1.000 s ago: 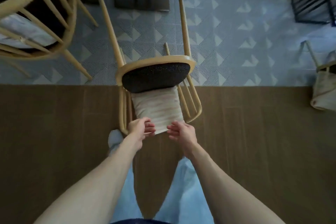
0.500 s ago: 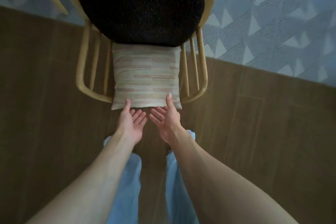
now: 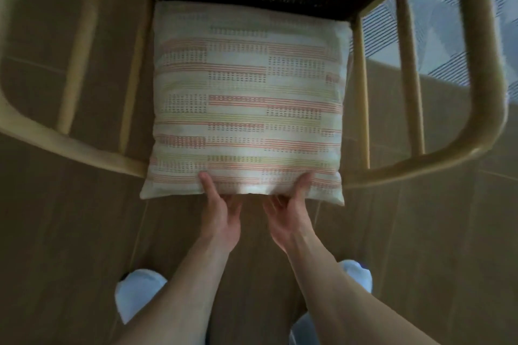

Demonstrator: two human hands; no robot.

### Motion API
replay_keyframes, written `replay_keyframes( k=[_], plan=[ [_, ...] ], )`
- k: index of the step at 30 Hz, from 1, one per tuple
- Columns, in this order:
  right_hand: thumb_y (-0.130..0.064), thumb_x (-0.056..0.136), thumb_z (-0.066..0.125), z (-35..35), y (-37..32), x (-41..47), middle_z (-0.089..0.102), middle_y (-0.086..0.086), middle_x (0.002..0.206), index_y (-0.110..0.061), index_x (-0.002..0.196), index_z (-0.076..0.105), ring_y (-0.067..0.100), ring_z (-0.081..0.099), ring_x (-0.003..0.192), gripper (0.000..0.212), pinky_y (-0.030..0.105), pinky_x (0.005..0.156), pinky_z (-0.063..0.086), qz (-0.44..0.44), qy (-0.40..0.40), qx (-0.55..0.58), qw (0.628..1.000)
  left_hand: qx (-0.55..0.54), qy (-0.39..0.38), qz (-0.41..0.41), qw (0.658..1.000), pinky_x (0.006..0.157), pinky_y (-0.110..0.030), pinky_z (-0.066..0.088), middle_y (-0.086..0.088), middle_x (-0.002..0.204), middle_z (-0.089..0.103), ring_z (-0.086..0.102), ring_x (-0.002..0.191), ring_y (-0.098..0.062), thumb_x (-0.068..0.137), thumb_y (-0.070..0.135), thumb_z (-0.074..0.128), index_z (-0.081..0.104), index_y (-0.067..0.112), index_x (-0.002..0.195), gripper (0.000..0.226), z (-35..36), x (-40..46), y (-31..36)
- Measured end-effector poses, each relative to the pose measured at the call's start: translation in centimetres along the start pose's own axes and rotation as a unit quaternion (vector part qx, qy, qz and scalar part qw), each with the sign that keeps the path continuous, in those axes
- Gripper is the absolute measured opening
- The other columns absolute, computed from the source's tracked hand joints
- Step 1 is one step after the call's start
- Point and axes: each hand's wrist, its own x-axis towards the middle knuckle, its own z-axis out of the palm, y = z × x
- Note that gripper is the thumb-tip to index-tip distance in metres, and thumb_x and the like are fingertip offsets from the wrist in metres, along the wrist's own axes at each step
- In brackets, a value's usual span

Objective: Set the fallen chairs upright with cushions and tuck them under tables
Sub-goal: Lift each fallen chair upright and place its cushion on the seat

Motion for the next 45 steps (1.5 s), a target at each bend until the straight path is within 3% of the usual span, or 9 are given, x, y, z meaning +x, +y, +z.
replay_keyframes(
  k=[7,16,20,24,29,34,38,41,45],
  plan=[
    [-0.072,0.063,0.064,-1.1,1.3,3.2,0.069,0.009,0.133,-0.017,0.145,0.051,0.025,0.062,0.126,0.100,0.044,0.116,0.042,-0.024,-0.016,0.091,0.995,-0.110,0.016,0.044,0.993,0.104,-0.039,0.053,0.000,0.124,0.073,0.065,0.121,-0.021,0.067,0.076,0.059,0.054,0.029,0.135,0.083,-0.2,3.2,-2.4],
    [-0.060,0.065,0.075,-0.1,0.3,1.3,0.063,0.016,0.138,-0.011,0.142,0.050,0.034,0.059,0.129,0.095,0.054,0.113,0.044,-0.019,-0.040,0.112,0.993,-0.183,-0.043,0.028,0.982,0.113,-0.045,0.045,-0.005,0.138,0.064,0.062,0.126,-0.023,0.065,0.067,0.068,0.046,0.024,0.148,0.095,-1.0,2.5,-2.5],
    [-0.064,0.073,0.071,0.5,-0.6,-2.3,0.073,0.010,0.123,-0.016,0.135,0.059,0.026,0.069,0.112,0.079,0.053,0.106,0.050,-0.028,-0.020,0.065,0.997,-0.182,-0.059,0.036,0.981,0.114,-0.047,0.043,-0.005,0.139,0.063,0.059,0.128,-0.024,0.066,0.061,0.072,0.049,0.023,0.146,0.091,-1.1,0.5,-1.6],
    [-0.072,0.061,0.072,2.7,-1.6,-8.0,0.069,0.005,0.128,-0.020,0.137,0.057,0.023,0.065,0.118,0.094,0.044,0.099,0.053,-0.032,0.032,0.028,0.999,-0.151,-0.097,0.040,0.983,0.113,-0.050,0.042,-0.006,0.139,0.062,0.058,0.129,-0.027,0.070,0.057,0.075,0.050,0.024,0.144,0.085,-1.6,-4.3,0.7],
    [-0.079,0.044,0.076,6.1,-2.8,-17.1,0.071,0.004,0.123,-0.021,0.133,0.058,0.026,0.066,0.113,0.109,0.045,0.089,0.051,-0.022,0.084,-0.025,0.996,-0.095,-0.099,0.053,0.989,0.112,-0.050,0.044,-0.006,0.141,0.059,0.056,0.128,-0.026,0.071,0.062,0.068,0.048,0.029,0.145,0.083,-0.5,-13.6,5.5],
    [-0.078,0.059,0.078,9.5,-4.5,-26.3,0.074,0.005,0.116,-0.019,0.127,0.059,0.025,0.066,0.108,0.092,0.053,0.097,0.050,-0.025,0.110,-0.063,0.992,-0.063,-0.064,0.048,0.995,0.100,-0.047,0.054,-0.004,0.129,0.068,0.063,0.116,-0.021,0.071,0.063,0.073,0.057,0.028,0.137,0.076,0.7,-23.2,10.8],
    [-0.073,0.058,0.082,12.8,-5.9,-34.0,0.076,0.010,0.106,-0.013,0.116,0.059,0.028,0.074,0.092,0.087,0.043,0.070,0.061,-0.030,0.148,-0.068,0.986,0.003,-0.039,0.040,0.998,0.094,-0.047,0.057,0.004,0.098,0.080,0.067,0.108,-0.022,0.079,0.069,0.068,0.068,0.032,0.110,0.048,2.2,-31.1,15.2],
    [-0.067,0.057,0.086,15.5,-6.8,-39.2,0.075,0.013,0.105,-0.010,0.112,0.058,0.031,0.074,0.088,0.084,0.040,0.061,0.062,-0.041,0.163,-0.065,0.984,0.037,-0.003,0.023,0.999,0.091,-0.045,0.055,0.000,0.106,0.076,0.066,0.105,-0.022,0.077,0.072,0.066,0.066,0.035,0.103,0.045,3.4,-36.3,18.8],
    [-0.064,0.062,0.087,19.2,-7.9,-44.3,0.071,0.015,0.105,-0.008,0.117,0.054,0.033,0.072,0.089,0.085,0.049,0.072,0.064,-0.050,0.182,-0.068,0.980,0.055,0.025,0.001,0.998,0.072,-0.037,0.054,-0.002,0.108,0.071,0.066,0.099,-0.022,0.072,0.073,0.070,0.064,0.031,0.108,0.055,5.3,-41.6,23.6]
  ],
)
